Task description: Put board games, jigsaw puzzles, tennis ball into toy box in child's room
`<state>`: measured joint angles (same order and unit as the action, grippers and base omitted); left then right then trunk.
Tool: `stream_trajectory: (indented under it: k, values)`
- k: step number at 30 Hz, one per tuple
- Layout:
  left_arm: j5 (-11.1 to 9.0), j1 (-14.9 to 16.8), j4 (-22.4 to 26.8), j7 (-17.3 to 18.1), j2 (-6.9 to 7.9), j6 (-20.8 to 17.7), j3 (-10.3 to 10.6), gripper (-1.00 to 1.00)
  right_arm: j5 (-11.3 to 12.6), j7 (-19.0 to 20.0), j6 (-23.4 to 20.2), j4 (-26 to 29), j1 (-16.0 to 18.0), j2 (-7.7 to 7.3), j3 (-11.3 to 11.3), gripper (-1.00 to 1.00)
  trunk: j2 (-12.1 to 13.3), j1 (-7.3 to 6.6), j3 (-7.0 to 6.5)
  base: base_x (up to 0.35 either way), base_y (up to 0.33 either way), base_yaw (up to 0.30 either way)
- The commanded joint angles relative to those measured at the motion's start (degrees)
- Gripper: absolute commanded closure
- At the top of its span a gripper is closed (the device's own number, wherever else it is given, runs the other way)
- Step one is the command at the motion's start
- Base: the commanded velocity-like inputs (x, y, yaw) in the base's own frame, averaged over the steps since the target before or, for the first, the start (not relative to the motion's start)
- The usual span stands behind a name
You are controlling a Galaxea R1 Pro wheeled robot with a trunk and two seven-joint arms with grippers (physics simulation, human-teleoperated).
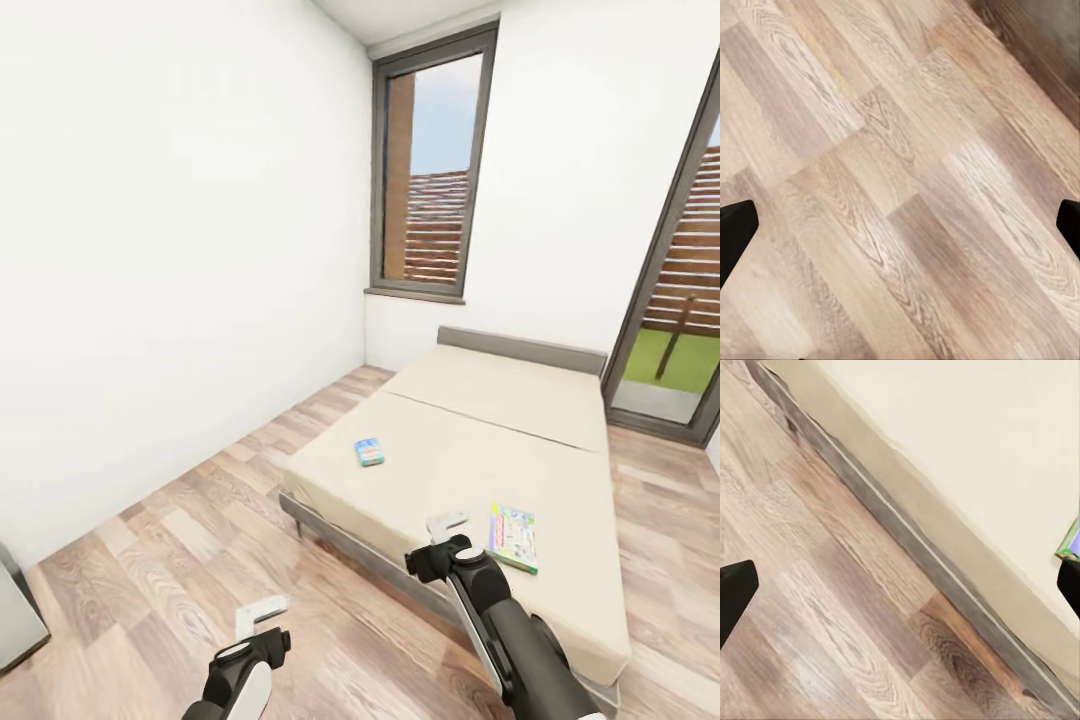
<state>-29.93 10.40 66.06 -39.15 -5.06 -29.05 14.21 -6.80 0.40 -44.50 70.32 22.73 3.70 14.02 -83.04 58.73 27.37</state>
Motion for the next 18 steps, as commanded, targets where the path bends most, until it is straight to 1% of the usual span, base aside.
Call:
stream_trajectory:
  k: [1, 18]
  values:
    - [-0.47, 0.06, 0.04, -0.49, 0.02, -0.10, 0.11, -1.00, -0.40, 0.04, -0.33, 0.08, 0.03, -0.01, 0.05, -1.00, -0.04, 0.00, 0.06, 0.000, 0.000, 0.297]
    - [-0.40, 0.06, 0.04, -0.45, 0.04, -0.13, 0.20, -1.00, -0.40, 0.04, -0.33, 0.08, 0.03, -0.01, 0.04, -1.00, -0.04, 0.00, 0.06, 0.000, 0.000, 0.297]
